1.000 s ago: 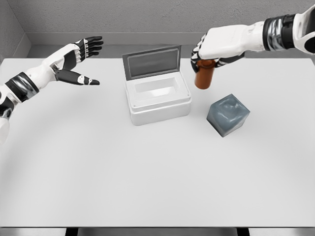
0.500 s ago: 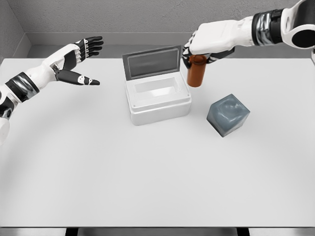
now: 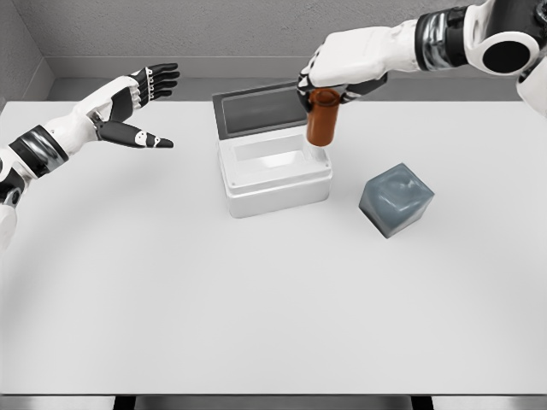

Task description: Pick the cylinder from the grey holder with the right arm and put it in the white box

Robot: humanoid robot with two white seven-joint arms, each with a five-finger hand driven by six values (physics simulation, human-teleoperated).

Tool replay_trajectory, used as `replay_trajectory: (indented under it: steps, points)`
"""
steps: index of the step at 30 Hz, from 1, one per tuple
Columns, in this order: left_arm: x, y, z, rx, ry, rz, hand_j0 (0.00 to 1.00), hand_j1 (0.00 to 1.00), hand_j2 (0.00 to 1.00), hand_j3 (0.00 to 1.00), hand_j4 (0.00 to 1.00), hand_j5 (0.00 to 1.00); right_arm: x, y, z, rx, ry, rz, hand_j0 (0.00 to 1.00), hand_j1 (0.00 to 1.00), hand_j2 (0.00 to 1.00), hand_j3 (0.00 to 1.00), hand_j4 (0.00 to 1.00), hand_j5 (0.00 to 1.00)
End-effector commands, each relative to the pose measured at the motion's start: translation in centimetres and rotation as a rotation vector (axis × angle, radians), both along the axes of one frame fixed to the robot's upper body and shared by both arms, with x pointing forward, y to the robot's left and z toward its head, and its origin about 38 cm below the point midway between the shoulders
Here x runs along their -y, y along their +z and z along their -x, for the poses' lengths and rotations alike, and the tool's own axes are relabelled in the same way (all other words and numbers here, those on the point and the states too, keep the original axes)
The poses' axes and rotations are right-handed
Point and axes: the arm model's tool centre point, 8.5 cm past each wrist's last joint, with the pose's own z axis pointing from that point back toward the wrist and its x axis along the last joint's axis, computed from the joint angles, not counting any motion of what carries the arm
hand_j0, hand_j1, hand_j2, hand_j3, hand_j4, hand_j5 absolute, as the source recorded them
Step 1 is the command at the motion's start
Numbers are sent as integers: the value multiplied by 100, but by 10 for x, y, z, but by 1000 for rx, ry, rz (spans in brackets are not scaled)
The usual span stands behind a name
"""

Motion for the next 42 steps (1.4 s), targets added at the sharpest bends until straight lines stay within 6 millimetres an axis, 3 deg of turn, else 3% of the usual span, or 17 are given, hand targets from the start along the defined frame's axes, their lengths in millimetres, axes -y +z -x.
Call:
replay_trajectory:
  steps: [1,14,17,18,19,30,33,35,40,42]
  points:
    - [0,1,0,-1,1,6,100,100,100,100,100,100,-4,-1,-2,-5,1,-8,53,53,53,53,53,53]
    - [3,1,-1,2,-4,10,100,100,100,100,100,100,-25,5,-8,-2,16,-15,53,53,53,53,53,53]
    - [3,1,-1,1,-3,10,100,100,100,100,100,100,-22,5,-11,-5,3,-16,54,54,54,54,54,54]
    - [3,1,-1,1,-3,10,100,100,100,100,100,100,-22,4,-11,-2,3,-9,68,68,68,68,68,68]
    - [3,2,-1,4,-4,10,100,100,100,100,100,100,-22,1,-12,16,0,21,99,99,99,99,99,99]
    - [10,2,-3,5,-13,22,100,100,100,100,100,100,-18,4,-11,27,-4,23,100,100,100,100,100,100]
    - [23,-2,-3,0,-32,37,100,100,100,100,100,100,7,10,-5,41,-26,29,100,100,100,100,100,100]
    - [29,0,-5,6,-41,46,100,100,100,100,100,100,37,27,14,86,-31,10,100,100,100,100,100,100]
    - [46,-4,-5,-1,-68,60,100,100,100,100,100,100,107,36,71,110,-74,-207,100,100,100,100,100,100]
    - [47,-4,-6,0,-70,62,100,100,100,100,100,100,121,43,92,157,-78,-278,100,100,100,100,100,100]
